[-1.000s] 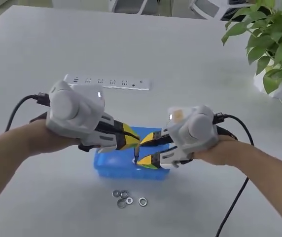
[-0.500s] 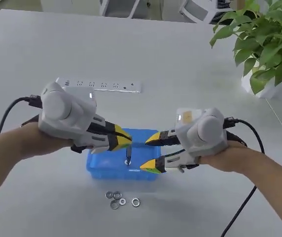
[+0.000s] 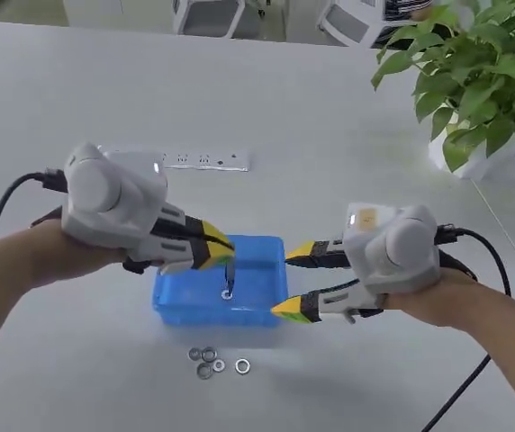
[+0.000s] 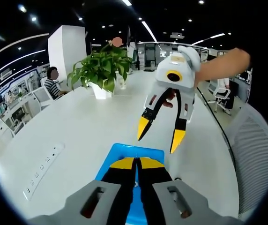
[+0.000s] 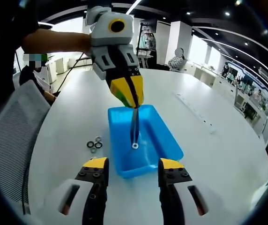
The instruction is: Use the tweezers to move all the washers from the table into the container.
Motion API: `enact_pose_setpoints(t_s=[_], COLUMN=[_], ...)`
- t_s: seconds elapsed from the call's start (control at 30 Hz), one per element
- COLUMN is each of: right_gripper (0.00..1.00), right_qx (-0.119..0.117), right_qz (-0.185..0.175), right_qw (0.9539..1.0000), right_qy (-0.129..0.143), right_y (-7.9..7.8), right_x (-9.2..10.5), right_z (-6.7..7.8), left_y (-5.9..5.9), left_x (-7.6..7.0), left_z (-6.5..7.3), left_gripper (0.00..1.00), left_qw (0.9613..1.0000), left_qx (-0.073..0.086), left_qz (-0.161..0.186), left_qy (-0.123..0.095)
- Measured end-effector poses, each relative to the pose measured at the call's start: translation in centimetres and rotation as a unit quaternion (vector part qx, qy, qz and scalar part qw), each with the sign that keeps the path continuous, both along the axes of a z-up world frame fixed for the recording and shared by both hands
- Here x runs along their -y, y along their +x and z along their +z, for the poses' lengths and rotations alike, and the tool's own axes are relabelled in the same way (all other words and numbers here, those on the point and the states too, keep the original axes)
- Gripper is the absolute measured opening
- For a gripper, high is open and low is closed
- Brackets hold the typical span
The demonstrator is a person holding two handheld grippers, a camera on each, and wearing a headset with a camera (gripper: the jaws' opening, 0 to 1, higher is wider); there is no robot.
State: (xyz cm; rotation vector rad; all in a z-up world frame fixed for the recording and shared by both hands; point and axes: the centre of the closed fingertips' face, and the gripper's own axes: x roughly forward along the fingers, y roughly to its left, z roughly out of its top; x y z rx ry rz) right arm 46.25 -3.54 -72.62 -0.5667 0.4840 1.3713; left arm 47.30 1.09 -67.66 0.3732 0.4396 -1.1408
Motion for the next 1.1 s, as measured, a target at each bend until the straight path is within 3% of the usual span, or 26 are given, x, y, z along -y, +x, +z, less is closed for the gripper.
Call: enact_pose_setpoints(t_s=[0.57,0.97,1.1], right_gripper=[0.48,0.53,0.53], right_qx=[0.002,0.002,0.001], right_qz=[-0.033,-0.048,-0.05], right_qw=[0.9994,0.9988,0.9987], right_qy=[0.004,0.001,-0.001], right_y=[-1.6,-3.1,-3.6], right_x=[2.3,3.4,3.7], right_z=[1.2,1.4,1.3], left_y=[-1.3,-3.4,-4.1], left_x=[0.0,1.1,1.5], left_z=[2.8,5.4,5.5], left_gripper=[0.05,0.05,0.05], left_qw=[1.0,0.9998,0.9996], left_qx=[0.008,0.017,0.018], left_qz=[0.001,-0.013,-0.022], left_qy=[0.003,-0.008,-0.003])
